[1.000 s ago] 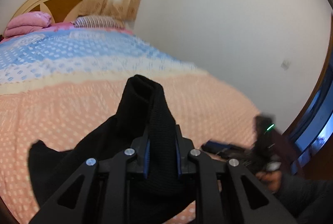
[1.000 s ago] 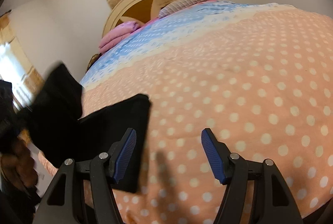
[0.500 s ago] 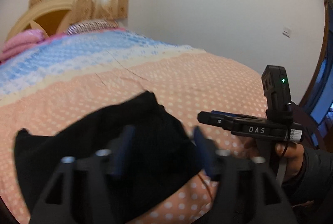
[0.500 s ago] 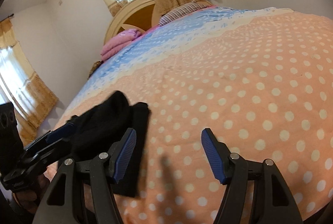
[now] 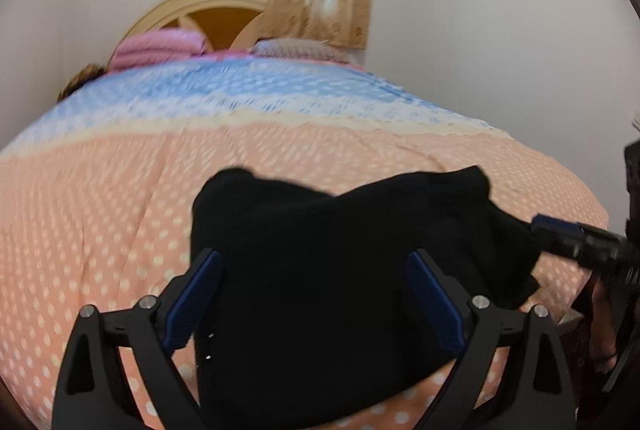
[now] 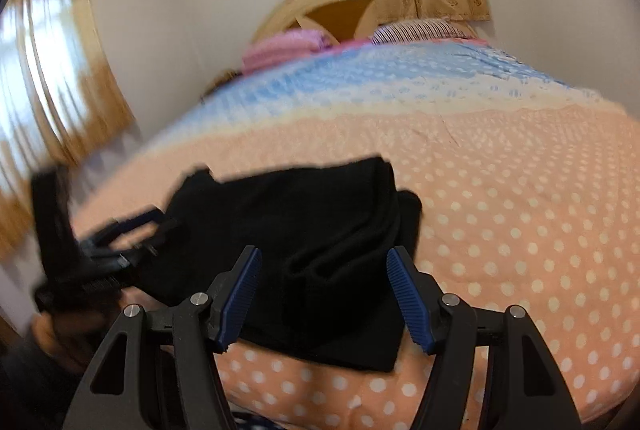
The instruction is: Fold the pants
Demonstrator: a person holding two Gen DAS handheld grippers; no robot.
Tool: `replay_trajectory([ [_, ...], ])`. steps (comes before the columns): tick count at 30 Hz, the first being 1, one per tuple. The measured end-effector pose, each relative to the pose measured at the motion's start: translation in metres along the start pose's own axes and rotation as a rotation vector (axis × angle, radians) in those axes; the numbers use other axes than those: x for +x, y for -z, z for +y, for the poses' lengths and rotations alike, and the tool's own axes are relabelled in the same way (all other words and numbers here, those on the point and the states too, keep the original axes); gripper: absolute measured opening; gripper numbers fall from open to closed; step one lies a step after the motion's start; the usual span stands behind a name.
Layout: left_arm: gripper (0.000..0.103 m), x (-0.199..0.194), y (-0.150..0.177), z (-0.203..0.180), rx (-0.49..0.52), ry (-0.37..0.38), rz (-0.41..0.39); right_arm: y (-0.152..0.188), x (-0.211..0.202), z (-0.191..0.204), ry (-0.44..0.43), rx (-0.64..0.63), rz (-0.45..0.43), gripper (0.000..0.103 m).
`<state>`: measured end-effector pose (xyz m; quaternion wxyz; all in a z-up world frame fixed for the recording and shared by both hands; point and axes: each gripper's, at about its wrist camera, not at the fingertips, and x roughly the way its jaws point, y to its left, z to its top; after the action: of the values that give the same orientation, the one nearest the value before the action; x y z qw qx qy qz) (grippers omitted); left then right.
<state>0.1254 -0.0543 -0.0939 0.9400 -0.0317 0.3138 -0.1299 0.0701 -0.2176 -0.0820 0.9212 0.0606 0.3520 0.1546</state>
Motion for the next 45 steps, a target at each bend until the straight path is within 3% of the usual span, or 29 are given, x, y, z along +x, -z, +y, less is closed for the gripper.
replay_trajectory([
  [1, 0.099, 0.001, 0.001, 0.001, -0.01, -0.003, 0.002, 0.002, 0.003, -0.001, 0.005, 0.004, 0.027, 0.036],
  [2, 0.101, 0.003, 0.002, 0.001, -0.009, 0.0, 0.001, 0.004, 0.005, -0.006, 0.015, 0.02, 0.053, 0.025],
  [4, 0.103, 0.004, 0.004, 0.0, 0.0, -0.009, 0.0, 0.009, 0.007, -0.024, 0.016, 0.085, 0.088, 0.022],
  [9, 0.103, 0.03, 0.021, 0.011, 0.0, -0.043, 0.076, 0.023, 0.017, -0.069, -0.071, 0.257, 0.157, 0.022],
  [13, 0.103, 0.031, 0.023, 0.022, -0.078, 0.002, 0.098, 0.024, 0.014, -0.064, -0.061, 0.22, 0.145, 0.024],
  [15, 0.103, 0.024, 0.016, 0.021, -0.065, -0.021, 0.083, 0.023, 0.008, -0.065, -0.057, 0.233, 0.133, 0.033],
  [18, 0.103, 0.011, 0.002, 0.024, -0.065, -0.036, 0.03, 0.01, -0.01, -0.059, -0.025, 0.197, 0.051, 0.037],
  [21, 0.103, 0.007, -0.012, 0.031, -0.067, -0.042, -0.024, -0.012, -0.013, -0.045, -0.038, 0.124, -0.002, 0.057],
  [25, 0.103, 0.022, -0.026, 0.042, -0.046, -0.085, -0.033, -0.04, 0.011, -0.046, -0.049, 0.145, -0.001, 0.058],
  [28, 0.103, 0.045, -0.027, 0.051, -0.036, -0.119, 0.032, -0.052, 0.037, -0.053, -0.064, 0.193, 0.035, 0.058],
  [30, 0.103, 0.054, -0.023, 0.054, -0.043, -0.123, 0.066, -0.052, 0.053, -0.058, -0.087, 0.225, 0.084, 0.054],
  [32, 0.103, 0.061, -0.021, 0.059, -0.065, -0.107, 0.085, -0.05, 0.06, -0.063, -0.065, 0.25, 0.103, 0.028],
  [34, 0.103, 0.06, -0.019, 0.061, -0.08, -0.089, 0.091, -0.046, 0.058, -0.069, -0.059, 0.264, 0.093, 0.018],
  [38, 0.103, 0.06, -0.018, 0.06, -0.082, -0.072, 0.093, -0.046, 0.053, -0.071, -0.035, 0.264, 0.077, 0.012],
  [45, 0.103, 0.063, -0.017, 0.06, -0.086, -0.064, 0.1, -0.036, 0.07, -0.075, 0.021, 0.264, 0.115, 0.011],
])
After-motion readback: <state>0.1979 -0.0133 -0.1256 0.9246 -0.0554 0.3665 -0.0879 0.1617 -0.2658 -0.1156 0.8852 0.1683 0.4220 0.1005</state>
